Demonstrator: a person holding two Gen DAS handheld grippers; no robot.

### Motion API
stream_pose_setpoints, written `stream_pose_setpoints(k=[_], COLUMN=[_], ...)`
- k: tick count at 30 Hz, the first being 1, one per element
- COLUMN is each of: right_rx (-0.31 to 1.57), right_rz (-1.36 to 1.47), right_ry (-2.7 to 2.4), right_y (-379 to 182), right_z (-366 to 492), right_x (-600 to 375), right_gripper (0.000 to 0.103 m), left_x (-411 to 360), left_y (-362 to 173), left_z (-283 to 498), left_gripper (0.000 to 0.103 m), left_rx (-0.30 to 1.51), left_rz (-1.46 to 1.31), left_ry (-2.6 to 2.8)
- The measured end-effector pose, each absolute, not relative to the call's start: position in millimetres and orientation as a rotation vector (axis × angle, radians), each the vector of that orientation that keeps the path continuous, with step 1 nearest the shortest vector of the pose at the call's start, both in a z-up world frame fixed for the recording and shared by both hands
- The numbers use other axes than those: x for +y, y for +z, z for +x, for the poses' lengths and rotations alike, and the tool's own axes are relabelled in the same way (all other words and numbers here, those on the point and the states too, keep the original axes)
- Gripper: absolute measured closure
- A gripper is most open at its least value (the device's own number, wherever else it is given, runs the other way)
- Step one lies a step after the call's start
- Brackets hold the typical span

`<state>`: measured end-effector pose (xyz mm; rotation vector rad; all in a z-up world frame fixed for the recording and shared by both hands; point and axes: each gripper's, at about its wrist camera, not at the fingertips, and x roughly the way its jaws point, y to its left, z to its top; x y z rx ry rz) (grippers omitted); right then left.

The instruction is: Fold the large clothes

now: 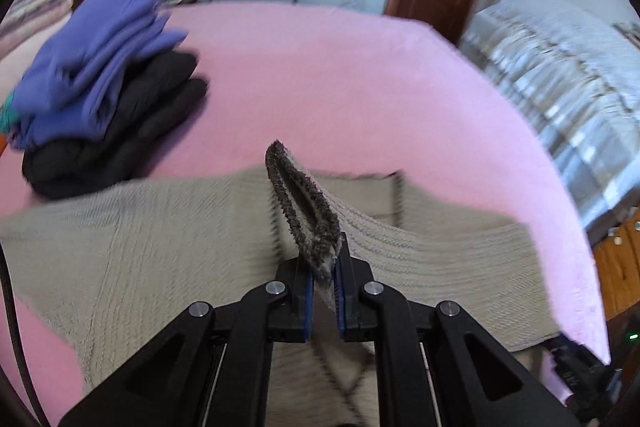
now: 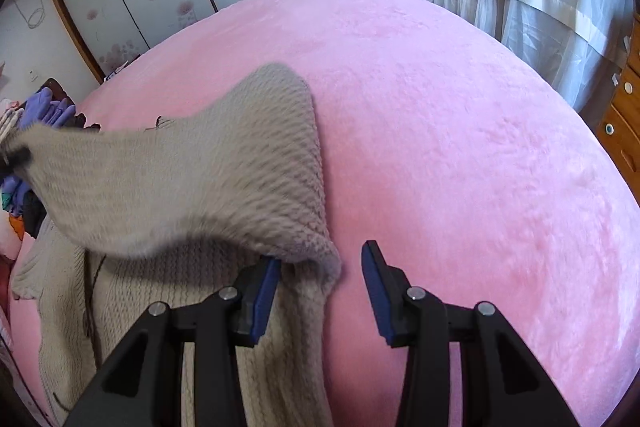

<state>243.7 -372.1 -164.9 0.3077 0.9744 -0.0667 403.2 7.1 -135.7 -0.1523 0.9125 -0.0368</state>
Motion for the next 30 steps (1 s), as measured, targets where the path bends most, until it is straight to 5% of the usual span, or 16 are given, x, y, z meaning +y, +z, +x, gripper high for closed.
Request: stream_pose_setpoints(k=[8,27,30], right_rx=[1.017,1.017,1.021], right_rz=[0.244,0.107,0.099], right_ry=[-0.121,-0.169,-0.166], right_y=[-179,-176,-174], right_z=[249,247,245], right_x=[-364,-343,-339], right_gripper=[0.061,0.061,0.061], left_x=[51,45,46], left_y=[-223,-203,-217], left_z=[409,412,415], left_gripper=[0.094,0.094,0.085], left_rx=[1.028,0.935,0.993], left_rz=[-0.241,-0.154,-0.108], left_ry=[0.039,0.034,0.085])
